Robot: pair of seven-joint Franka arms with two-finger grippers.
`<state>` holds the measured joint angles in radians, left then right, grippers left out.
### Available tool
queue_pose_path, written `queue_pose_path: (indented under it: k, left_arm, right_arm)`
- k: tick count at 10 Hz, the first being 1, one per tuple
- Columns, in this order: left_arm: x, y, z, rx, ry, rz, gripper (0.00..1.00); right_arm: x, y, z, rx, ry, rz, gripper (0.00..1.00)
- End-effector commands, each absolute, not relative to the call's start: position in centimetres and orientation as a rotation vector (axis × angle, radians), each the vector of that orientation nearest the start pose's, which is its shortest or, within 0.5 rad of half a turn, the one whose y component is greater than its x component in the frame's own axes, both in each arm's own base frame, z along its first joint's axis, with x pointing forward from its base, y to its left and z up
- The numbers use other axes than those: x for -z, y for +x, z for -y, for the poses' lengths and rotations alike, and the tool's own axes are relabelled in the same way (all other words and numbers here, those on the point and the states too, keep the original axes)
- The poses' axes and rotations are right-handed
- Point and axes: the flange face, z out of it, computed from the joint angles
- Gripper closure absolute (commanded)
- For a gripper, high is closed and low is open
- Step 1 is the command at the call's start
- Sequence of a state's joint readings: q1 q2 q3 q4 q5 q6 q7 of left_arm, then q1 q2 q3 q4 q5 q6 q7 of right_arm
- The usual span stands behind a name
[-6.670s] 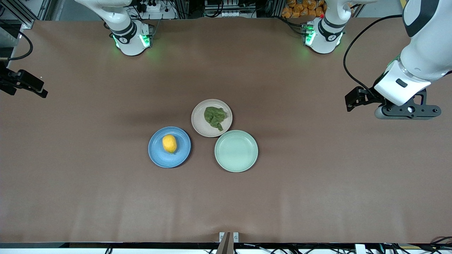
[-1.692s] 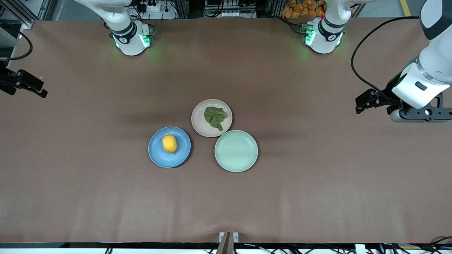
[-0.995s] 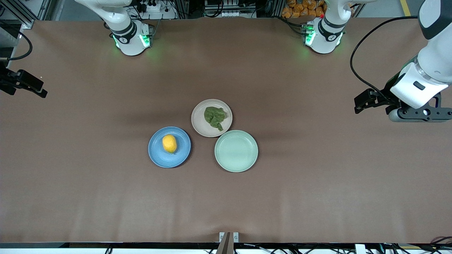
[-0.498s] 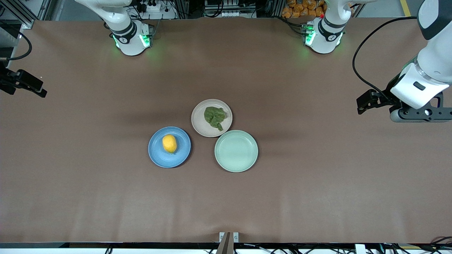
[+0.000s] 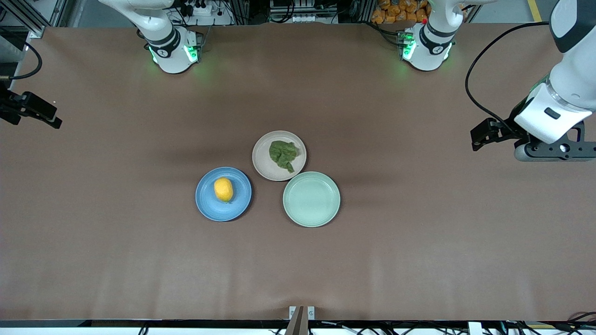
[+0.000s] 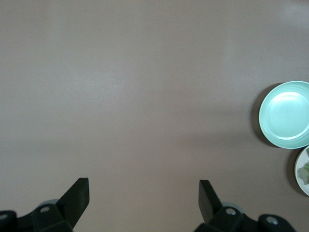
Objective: Place lemon and lettuce in plates
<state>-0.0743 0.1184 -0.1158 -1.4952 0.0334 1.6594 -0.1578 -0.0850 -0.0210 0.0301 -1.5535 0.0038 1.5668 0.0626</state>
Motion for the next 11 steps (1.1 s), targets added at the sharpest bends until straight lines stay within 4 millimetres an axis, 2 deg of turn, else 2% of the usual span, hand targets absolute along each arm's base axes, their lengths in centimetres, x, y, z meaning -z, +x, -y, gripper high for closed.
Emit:
queue_pose_path:
  k: [1,11]
  left_arm:
    - [-60.56,58.91,10.62,0.1,-3.105,-0.073,0.0]
    - [-60.56,58.93,10.52,0.1,-3.105,-0.07,0.0]
  right_arm:
    - [-64.86,54.76,3.14,0.06,-3.133,-0.192,0.0]
    - [-64.98,54.81,3.14,0.07,-3.148,-0.189,0.0]
